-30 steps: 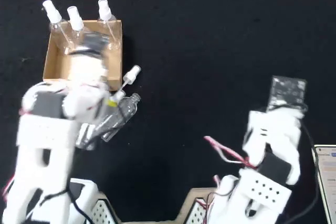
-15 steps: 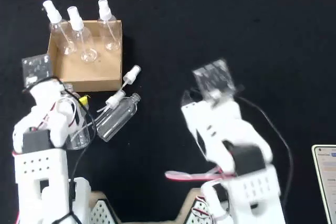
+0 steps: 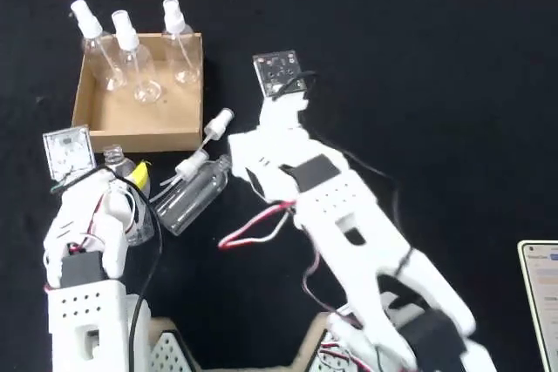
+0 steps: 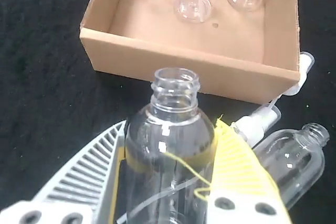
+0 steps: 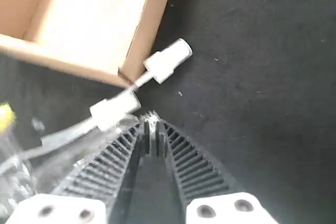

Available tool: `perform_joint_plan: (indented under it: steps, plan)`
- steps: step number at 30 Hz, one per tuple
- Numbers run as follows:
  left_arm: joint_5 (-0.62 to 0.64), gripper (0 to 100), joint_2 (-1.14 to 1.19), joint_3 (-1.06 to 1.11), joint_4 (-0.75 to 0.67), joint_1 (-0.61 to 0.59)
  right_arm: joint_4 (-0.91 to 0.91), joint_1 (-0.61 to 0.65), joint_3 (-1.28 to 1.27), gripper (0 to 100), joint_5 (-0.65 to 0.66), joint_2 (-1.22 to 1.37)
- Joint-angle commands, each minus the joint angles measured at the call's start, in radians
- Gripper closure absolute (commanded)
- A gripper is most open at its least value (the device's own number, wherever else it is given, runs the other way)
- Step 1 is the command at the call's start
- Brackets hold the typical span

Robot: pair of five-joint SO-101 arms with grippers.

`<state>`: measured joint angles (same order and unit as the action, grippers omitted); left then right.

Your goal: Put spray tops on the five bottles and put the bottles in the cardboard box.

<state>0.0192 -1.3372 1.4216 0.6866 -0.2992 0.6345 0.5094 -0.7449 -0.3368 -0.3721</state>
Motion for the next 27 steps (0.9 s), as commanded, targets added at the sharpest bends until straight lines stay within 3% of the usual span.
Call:
perform_joint_plan:
  steps: [1,8,10,17,27]
  plan:
    - [0.011,87,-0.064,0.035,-0.052,-0.005,-0.141,0.018,0.062,95.3,-0.152,0.091]
    - [0.051,87,-0.167,0.097,-0.051,-0.005,-0.235,0.081,0.113,74.0,-0.241,0.249]
    - [0.063,87,-0.198,0.113,-0.051,-0.005,-0.242,0.083,0.154,73.7,-0.269,0.288]
    - [0.063,87,-0.307,0.165,-0.041,-0.005,-0.244,0.046,0.344,73.7,-0.555,0.483]
    - [0.063,87,-0.402,0.177,0.021,-0.005,-0.172,-0.028,0.708,73.7,-0.58,0.851]
